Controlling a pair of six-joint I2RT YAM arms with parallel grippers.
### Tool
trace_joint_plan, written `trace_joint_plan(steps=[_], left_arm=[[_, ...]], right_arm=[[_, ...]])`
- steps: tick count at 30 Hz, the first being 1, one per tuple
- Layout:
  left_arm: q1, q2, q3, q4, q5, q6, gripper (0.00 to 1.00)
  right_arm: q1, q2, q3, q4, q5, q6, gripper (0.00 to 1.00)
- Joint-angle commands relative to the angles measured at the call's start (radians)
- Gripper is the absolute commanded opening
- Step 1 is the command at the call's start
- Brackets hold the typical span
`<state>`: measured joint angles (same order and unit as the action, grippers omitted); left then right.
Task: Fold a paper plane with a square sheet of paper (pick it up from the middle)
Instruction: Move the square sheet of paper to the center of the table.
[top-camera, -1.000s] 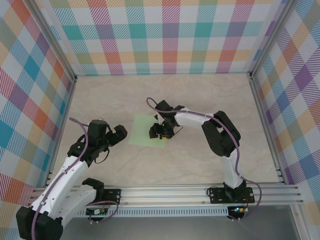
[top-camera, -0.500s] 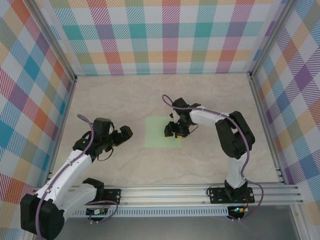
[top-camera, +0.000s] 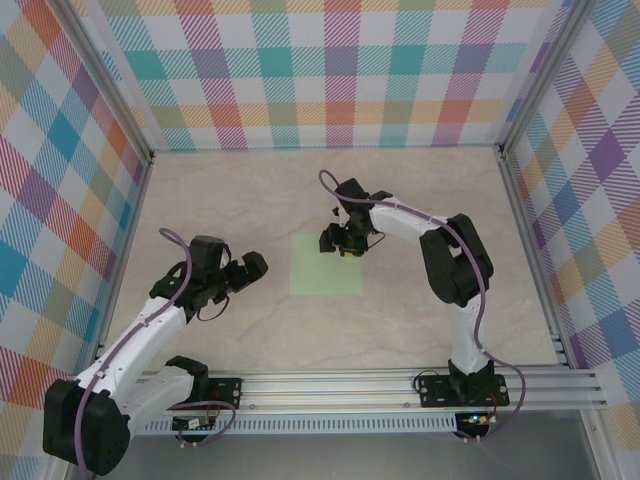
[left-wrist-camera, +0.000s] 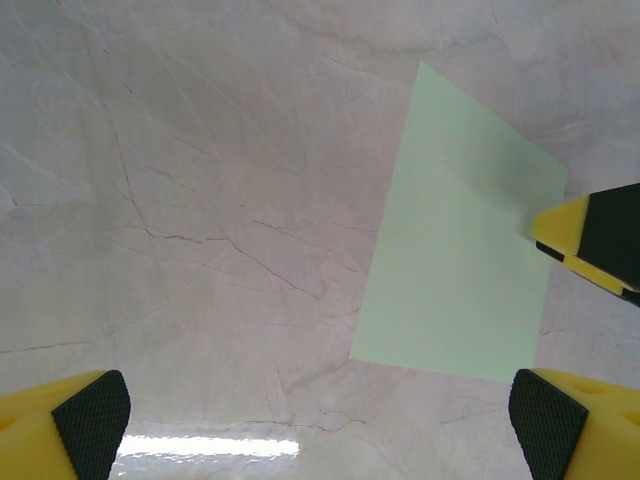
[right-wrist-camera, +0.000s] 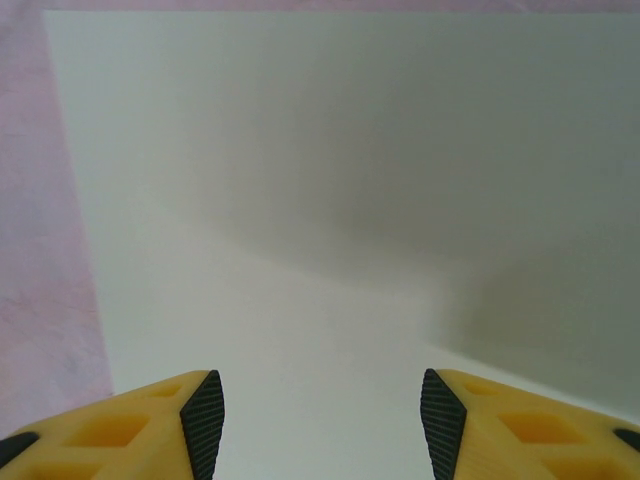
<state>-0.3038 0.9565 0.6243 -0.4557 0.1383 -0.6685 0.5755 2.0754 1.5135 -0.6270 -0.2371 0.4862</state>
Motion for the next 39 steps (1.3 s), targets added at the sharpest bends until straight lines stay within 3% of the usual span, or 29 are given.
trace_joint_plan(steps=[1,10,16,18,26,31,39], left_arm=[[0.003,-0.008,-0.018,0.024,0.009,0.006,1.00],[0.003,-0.019,-0.038,0.082,0.046,-0.004,1.00],[-0.008,-0.014,-0.060,0.115,0.062,-0.025,1.00],[-0.010,-0.014,-0.062,0.118,0.060,-0.025,1.00],[-0.014,-0.008,-0.056,0.109,0.049,-0.013,1.00],[-0.014,-0.011,-0.043,0.076,0.038,0.011,1.00],[-0.013,-0.013,-0.040,0.068,0.038,0.017,1.00]], right_arm=[[-0.009,0.004,-0.028,-0.036,0.031,-0.005,0.57],[-0.050,-0.057,-0.169,-0.022,0.071,-0.095,0.56],[-0.056,-0.071,-0.138,-0.040,0.030,-0.130,0.57],[-0.050,-0.087,-0.120,-0.051,0.022,-0.112,0.59],[0.058,-0.071,-0.003,-0.208,0.307,0.061,0.74],[0.084,-0.066,0.000,-0.174,0.266,0.131,0.78],[0.131,0.010,0.070,-0.206,0.249,0.113,0.78]])
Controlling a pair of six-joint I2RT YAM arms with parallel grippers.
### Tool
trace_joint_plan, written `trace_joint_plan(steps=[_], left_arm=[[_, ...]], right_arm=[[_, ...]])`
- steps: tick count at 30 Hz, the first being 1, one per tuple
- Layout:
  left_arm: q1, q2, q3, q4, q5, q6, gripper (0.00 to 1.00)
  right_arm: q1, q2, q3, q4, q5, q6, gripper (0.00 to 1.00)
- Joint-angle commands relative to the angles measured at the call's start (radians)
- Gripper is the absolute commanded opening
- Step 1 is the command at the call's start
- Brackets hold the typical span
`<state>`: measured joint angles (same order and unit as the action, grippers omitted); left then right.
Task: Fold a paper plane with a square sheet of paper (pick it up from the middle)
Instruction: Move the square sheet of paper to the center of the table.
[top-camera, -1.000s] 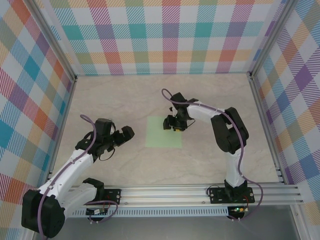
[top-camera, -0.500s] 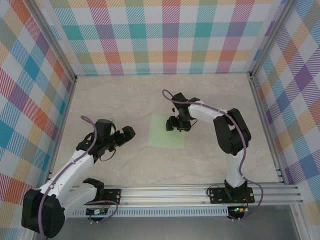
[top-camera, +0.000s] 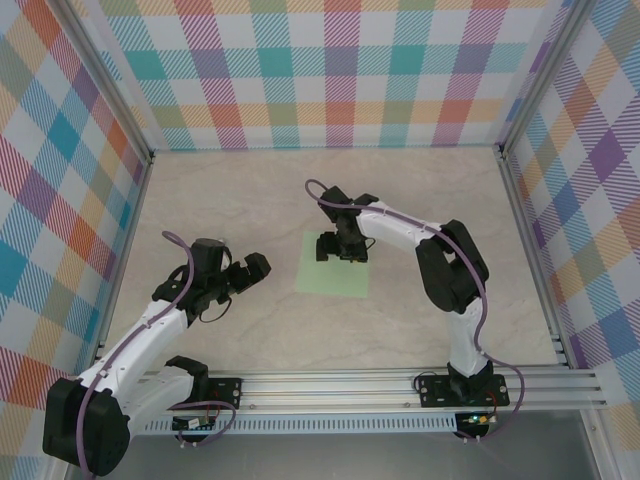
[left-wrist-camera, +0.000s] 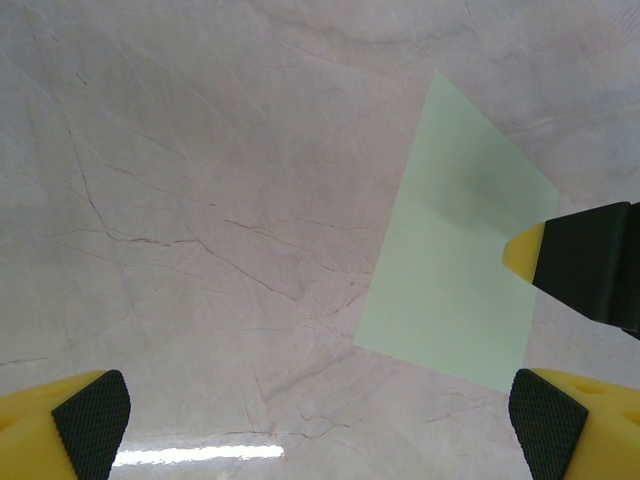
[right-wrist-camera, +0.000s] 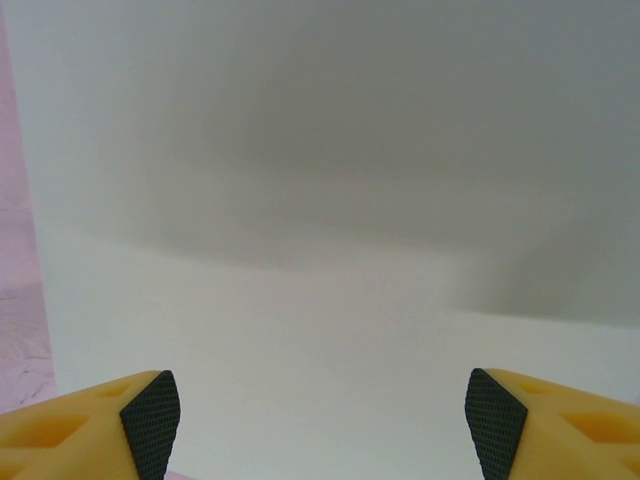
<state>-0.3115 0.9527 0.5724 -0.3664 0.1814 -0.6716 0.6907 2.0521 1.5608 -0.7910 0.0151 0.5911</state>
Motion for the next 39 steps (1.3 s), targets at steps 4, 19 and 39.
trace_joint_plan(steps=[4,19,39], left_arm=[[-0.006,-0.012,0.012,-0.029,-0.008,0.025,1.00],[-0.006,0.005,0.032,-0.042,-0.013,0.026,1.00],[-0.006,0.001,0.041,-0.063,-0.004,0.040,1.00]], right_arm=[[0.020,0.036,-0.013,-0.042,0.004,-0.028,0.77],[0.027,0.042,-0.177,-0.001,0.122,-0.365,0.74],[0.023,0.047,-0.110,-0.004,0.139,-0.580,0.71]])
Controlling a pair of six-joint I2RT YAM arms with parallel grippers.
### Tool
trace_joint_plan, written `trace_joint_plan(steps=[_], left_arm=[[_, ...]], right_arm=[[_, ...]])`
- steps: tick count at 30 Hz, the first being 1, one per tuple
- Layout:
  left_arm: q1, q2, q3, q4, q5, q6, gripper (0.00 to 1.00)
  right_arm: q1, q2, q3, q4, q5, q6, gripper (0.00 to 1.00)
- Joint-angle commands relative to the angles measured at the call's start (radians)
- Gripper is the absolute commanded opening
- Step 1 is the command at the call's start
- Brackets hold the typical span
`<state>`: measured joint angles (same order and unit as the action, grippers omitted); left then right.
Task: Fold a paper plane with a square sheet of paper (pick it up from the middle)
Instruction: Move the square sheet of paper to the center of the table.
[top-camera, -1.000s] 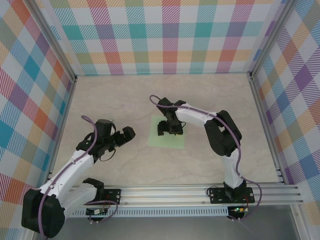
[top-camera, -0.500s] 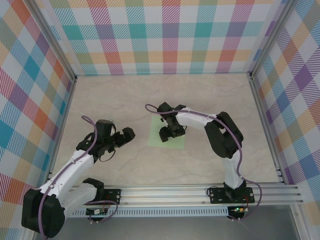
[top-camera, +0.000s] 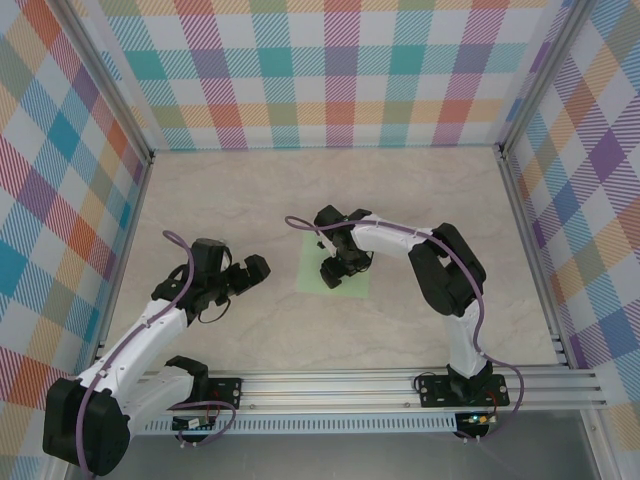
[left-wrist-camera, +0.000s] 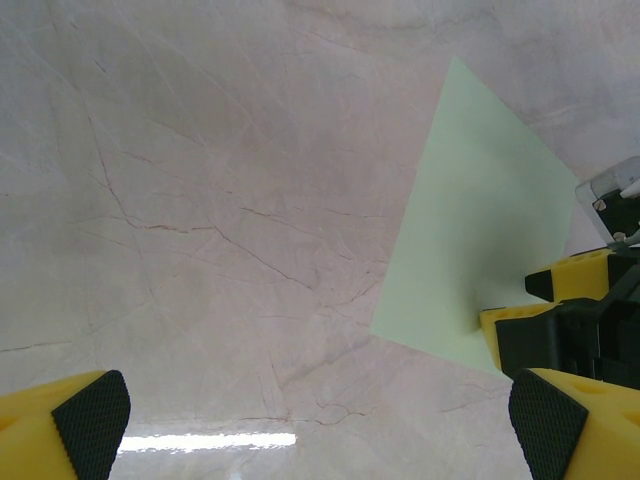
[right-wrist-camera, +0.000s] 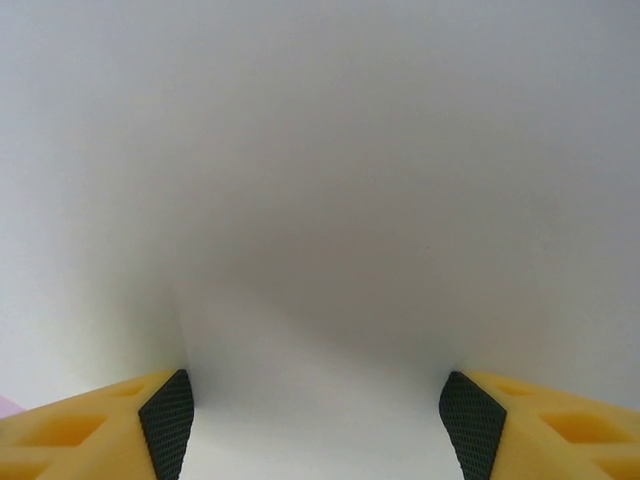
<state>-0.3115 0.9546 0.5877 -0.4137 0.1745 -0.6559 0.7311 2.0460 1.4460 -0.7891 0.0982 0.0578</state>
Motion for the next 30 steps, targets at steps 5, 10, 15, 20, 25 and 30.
trace_joint_plan(steps=[5,10,15,20,25,30], left_arm=[[-0.006,-0.004,0.029,-0.024,0.002,0.032,1.00],[-0.006,-0.007,0.026,-0.023,-0.007,0.030,1.00],[-0.006,-0.011,0.026,-0.031,-0.007,0.033,1.00],[-0.006,-0.013,0.027,-0.036,-0.012,0.039,1.00],[-0.006,-0.017,0.023,-0.036,-0.015,0.039,1.00],[-0.006,-0.024,0.021,-0.037,-0.015,0.038,1.00]], right_arm=[[-0.018,0.028,0.088,-0.042,0.058,0.010,0.72],[-0.018,0.009,0.144,-0.007,-0.122,0.190,0.68],[-0.018,0.026,0.149,0.029,-0.144,0.369,0.68],[-0.018,0.031,0.102,0.080,-0.211,0.435,0.66],[-0.018,0.033,0.038,0.098,-0.235,0.433,0.65],[-0.018,0.027,-0.027,0.111,-0.225,0.416,0.65]])
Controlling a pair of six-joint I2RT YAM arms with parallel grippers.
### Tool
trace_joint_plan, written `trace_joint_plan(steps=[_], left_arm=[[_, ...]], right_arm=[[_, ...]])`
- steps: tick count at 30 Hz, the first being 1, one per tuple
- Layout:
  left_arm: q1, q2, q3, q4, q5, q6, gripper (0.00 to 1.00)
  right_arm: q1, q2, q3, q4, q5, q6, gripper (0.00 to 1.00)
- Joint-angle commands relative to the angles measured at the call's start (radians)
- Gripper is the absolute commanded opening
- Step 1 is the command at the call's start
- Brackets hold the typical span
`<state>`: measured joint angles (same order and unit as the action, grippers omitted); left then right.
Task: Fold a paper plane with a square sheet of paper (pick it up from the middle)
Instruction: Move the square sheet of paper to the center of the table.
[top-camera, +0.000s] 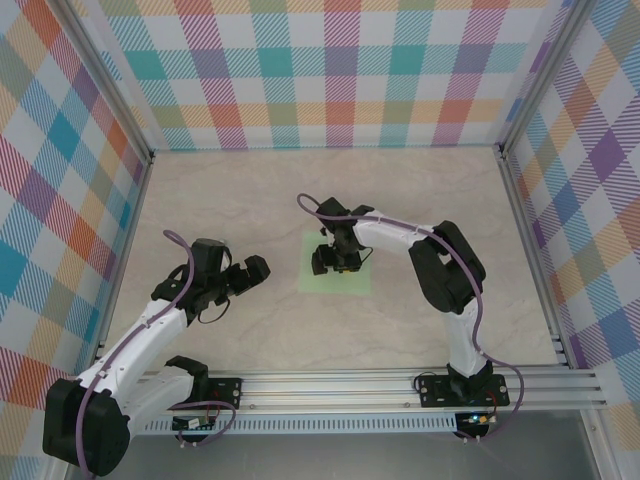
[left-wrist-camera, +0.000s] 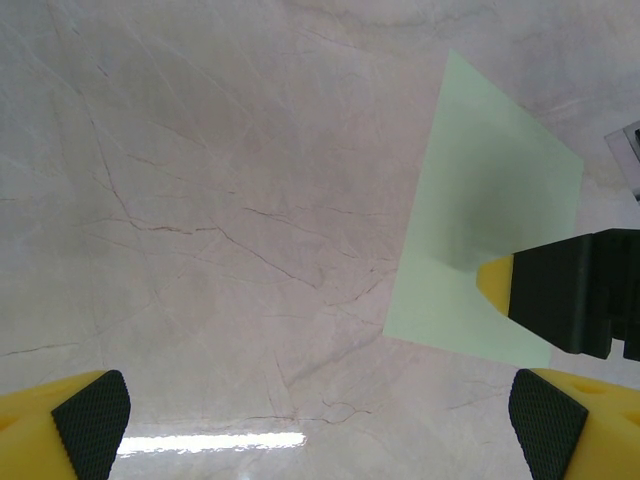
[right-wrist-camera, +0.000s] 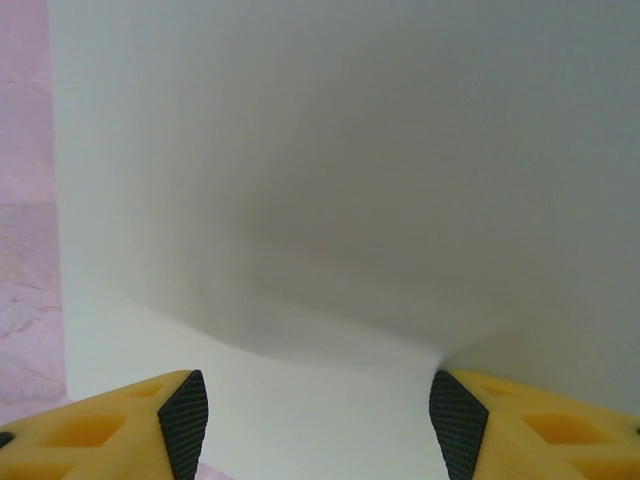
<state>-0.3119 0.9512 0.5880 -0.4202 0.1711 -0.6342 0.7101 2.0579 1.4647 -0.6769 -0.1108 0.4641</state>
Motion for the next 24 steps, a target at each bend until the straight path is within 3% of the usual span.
trace_joint_plan(steps=[1,12,24], left_arm=[[-0.006,-0.021,0.021,-0.033,-0.013,0.017,1.00],[-0.006,-0.040,0.018,-0.037,-0.010,0.013,1.00],[-0.006,-0.059,0.029,-0.057,0.015,0.017,1.00]], right_arm=[[0.003,0.013,-0.053,-0.002,-0.010,0.006,0.65],[0.002,-0.003,-0.029,-0.060,0.043,-0.129,0.64],[0.003,-0.063,0.075,-0.115,-0.003,-0.031,0.73]])
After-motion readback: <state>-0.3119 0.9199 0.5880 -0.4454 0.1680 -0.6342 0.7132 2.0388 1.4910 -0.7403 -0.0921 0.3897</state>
